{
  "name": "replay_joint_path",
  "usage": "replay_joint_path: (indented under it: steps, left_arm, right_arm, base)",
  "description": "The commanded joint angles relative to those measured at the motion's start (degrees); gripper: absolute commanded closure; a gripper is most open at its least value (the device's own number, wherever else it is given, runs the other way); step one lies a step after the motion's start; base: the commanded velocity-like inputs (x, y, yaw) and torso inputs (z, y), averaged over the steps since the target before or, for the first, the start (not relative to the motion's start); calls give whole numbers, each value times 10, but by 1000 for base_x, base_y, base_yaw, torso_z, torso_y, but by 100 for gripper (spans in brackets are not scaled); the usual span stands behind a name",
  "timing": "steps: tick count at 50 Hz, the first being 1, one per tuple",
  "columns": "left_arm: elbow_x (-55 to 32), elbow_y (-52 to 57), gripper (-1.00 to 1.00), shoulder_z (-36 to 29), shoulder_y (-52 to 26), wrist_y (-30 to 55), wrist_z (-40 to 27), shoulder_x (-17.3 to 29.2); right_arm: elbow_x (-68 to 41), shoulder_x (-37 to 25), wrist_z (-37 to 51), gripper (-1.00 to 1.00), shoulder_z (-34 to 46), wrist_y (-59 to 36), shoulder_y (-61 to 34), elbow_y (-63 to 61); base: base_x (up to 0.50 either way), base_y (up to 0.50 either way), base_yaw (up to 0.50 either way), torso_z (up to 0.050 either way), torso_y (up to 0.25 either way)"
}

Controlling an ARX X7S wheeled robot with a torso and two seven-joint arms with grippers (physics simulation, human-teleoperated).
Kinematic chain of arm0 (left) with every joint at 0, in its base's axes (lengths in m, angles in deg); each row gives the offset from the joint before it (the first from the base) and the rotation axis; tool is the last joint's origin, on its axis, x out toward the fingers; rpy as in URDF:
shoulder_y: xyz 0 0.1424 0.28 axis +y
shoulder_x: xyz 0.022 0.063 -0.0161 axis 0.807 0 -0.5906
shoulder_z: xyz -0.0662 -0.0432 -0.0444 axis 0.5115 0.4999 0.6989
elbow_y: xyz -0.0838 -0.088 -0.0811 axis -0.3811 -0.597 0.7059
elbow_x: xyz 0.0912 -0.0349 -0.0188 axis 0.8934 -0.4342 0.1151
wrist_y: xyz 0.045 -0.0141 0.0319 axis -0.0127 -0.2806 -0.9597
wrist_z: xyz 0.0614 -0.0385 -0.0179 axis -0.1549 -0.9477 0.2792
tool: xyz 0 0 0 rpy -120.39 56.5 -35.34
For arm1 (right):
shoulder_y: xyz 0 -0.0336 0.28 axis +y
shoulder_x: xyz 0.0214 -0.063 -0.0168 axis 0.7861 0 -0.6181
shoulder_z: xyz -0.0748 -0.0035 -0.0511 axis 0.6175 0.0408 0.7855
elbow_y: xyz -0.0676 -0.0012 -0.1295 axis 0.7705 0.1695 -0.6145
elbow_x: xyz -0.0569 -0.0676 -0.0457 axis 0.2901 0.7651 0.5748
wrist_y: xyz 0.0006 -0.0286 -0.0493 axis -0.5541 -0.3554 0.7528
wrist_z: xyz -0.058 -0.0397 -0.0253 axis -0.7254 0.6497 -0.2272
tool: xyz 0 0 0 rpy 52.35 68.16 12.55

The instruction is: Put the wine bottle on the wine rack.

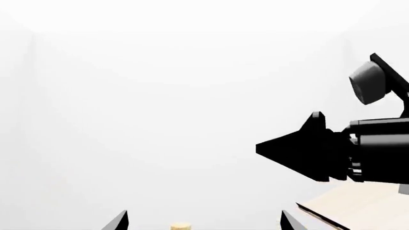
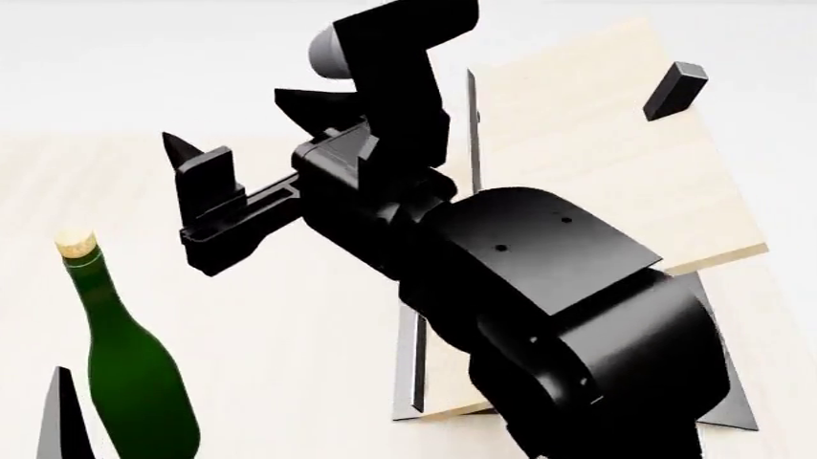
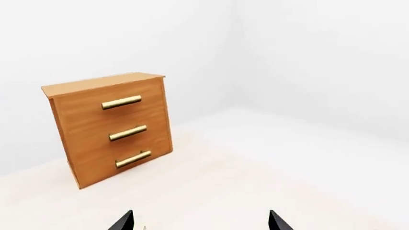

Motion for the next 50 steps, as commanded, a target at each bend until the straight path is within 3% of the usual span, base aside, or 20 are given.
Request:
replay_joint_path:
  steps: [1,18,31,50]
  left_arm:
    - [-2,2,-100,-1,-1,4,-3,3]
    - [-1,-2,-100,-5,-3,2,-6,5]
    - [-1,-4,-100,-10,-7,5,-8,7]
    - [0,-9,-100,-15,-7,-1,-11,9]
  right_arm:
    - [-6,39,-27,-100,28,7,-41,97]
    - [-2,64,-43,-100,127,90,-58,193]
    - [-30,63,-61,-100,212,272,-46,304]
    - [-92,48,-105,-100,236,279,-32,298]
  base:
    - [0,0,0,0,0]
    - [0,0,0,0,0]
    - [0,0,0,0,0]
    - [0,0,0,0,0]
